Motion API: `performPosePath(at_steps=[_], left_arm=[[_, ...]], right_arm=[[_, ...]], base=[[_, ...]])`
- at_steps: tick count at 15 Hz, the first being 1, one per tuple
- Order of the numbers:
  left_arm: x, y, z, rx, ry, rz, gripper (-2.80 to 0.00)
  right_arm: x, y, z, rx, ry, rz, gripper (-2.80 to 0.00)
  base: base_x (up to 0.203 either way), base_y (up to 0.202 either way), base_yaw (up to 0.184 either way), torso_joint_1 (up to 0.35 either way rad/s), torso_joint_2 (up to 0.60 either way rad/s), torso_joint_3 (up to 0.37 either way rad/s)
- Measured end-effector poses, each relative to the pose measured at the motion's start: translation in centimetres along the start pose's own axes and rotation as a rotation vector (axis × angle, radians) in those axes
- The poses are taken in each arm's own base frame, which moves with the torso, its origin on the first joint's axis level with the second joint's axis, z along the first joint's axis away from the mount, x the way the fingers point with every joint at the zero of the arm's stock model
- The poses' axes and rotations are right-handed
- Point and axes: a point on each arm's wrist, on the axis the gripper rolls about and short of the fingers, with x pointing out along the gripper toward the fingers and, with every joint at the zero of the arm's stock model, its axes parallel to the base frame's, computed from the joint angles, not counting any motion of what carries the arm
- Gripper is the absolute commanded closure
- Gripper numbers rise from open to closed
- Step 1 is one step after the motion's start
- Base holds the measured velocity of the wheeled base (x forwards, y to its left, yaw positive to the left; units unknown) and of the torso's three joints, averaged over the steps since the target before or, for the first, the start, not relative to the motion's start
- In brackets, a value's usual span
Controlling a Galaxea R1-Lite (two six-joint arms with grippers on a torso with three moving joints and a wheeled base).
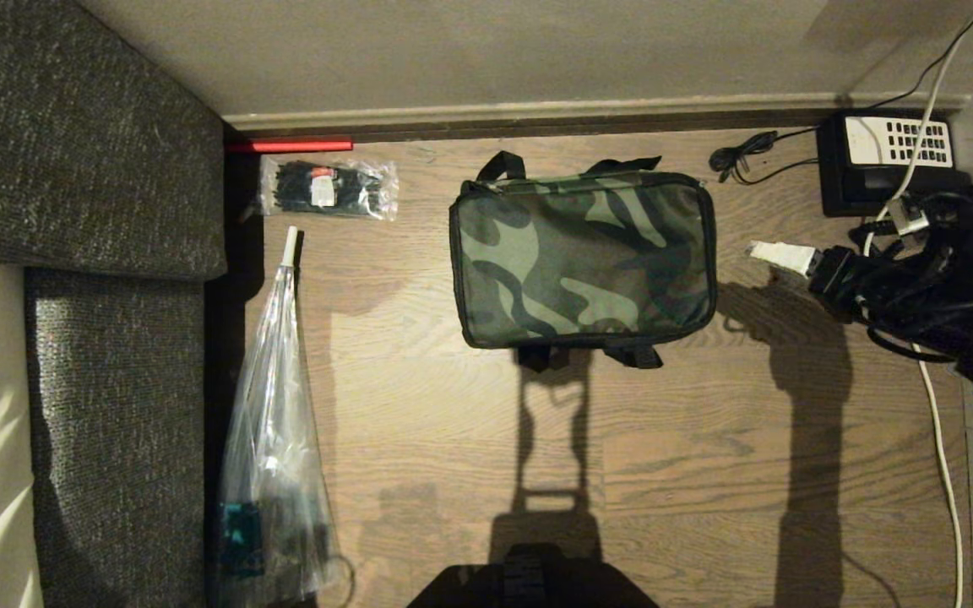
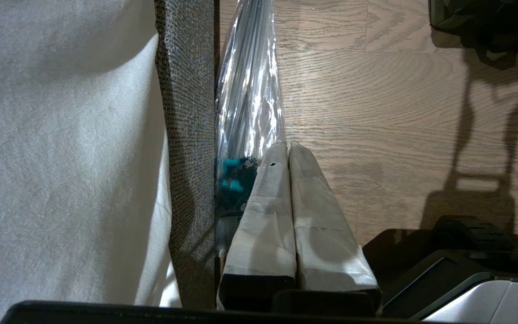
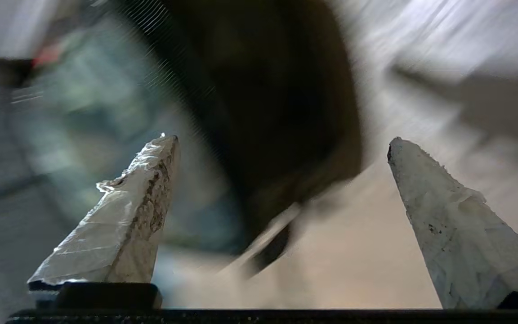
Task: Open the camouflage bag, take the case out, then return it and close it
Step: Open the top of the storage box
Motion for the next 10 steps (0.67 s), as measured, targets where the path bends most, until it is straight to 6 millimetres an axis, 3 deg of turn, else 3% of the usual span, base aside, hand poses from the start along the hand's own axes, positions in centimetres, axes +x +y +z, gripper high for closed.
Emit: performPosePath(at_steps=[3, 10], left_arm=[[0.0, 0.0, 0.0, 0.000, 0.000, 0.001, 0.00], [0.0, 0.0, 0.0, 0.000, 0.000, 0.000, 0.00]], right_arm=[[-1.3, 2.6, -1.5, 0.216, 0.121, 0.056, -2.80], [-0.5, 5.9, -2.8, 0.225, 0.199, 0.141, -2.80]], base=[[0.000, 0.000, 0.000, 0.000, 0.00, 0.000], [0.000, 0.000, 0.000, 0.000, 0.00, 0.000]])
